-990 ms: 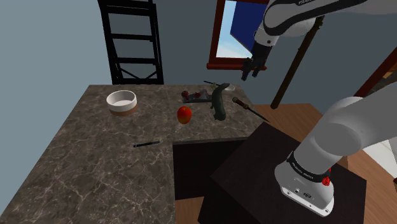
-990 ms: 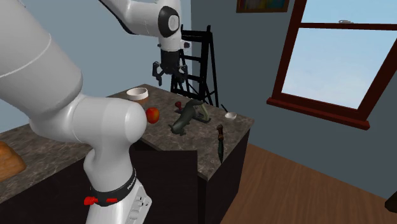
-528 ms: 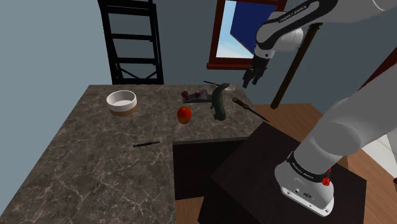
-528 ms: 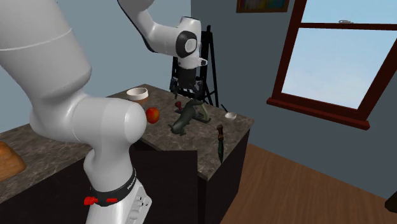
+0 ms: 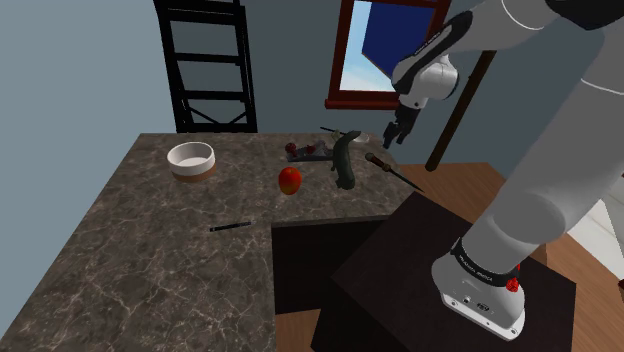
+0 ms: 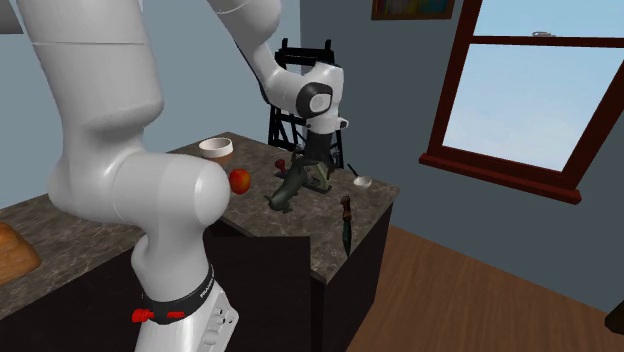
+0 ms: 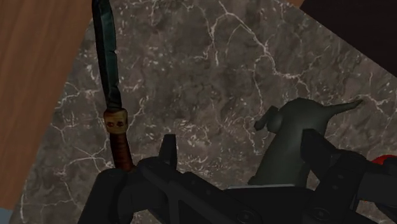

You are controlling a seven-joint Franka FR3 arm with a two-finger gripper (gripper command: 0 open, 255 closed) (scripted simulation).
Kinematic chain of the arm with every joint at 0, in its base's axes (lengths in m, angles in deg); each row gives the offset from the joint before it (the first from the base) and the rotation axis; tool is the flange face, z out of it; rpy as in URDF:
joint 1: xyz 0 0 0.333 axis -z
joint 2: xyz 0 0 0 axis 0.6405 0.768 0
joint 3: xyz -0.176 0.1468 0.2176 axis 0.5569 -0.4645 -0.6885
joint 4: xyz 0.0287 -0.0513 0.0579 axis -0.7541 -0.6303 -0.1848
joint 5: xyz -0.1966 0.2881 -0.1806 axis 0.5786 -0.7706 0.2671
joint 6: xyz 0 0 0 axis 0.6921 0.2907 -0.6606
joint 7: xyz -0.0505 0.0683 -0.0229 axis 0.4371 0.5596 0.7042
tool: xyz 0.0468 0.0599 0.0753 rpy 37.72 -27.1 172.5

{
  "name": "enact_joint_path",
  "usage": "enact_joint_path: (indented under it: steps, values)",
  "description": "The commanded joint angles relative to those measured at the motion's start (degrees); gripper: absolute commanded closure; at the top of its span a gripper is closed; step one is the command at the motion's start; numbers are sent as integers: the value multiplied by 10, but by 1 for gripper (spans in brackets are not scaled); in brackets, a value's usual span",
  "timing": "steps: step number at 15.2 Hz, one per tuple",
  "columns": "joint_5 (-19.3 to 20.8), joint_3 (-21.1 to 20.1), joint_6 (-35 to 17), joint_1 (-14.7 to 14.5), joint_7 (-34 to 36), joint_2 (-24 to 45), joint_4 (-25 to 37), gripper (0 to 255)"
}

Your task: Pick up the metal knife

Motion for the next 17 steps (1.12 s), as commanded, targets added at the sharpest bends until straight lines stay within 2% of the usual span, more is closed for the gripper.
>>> enact_joint_path:
  steps: [1, 5, 8, 14, 17]
  values:
    - [-44, 2, -13, 12, -49, 54, 25, 0]
    - [-114, -16, -22, 53, -125, 151, 82, 0]
    - [-152, -34, -24, 90, -168, 220, 132, 0]
    - [-195, -67, -17, 159, -221, 347, 242, 0]
    - [-205, -77, -29, 166, -228, 367, 250, 0]
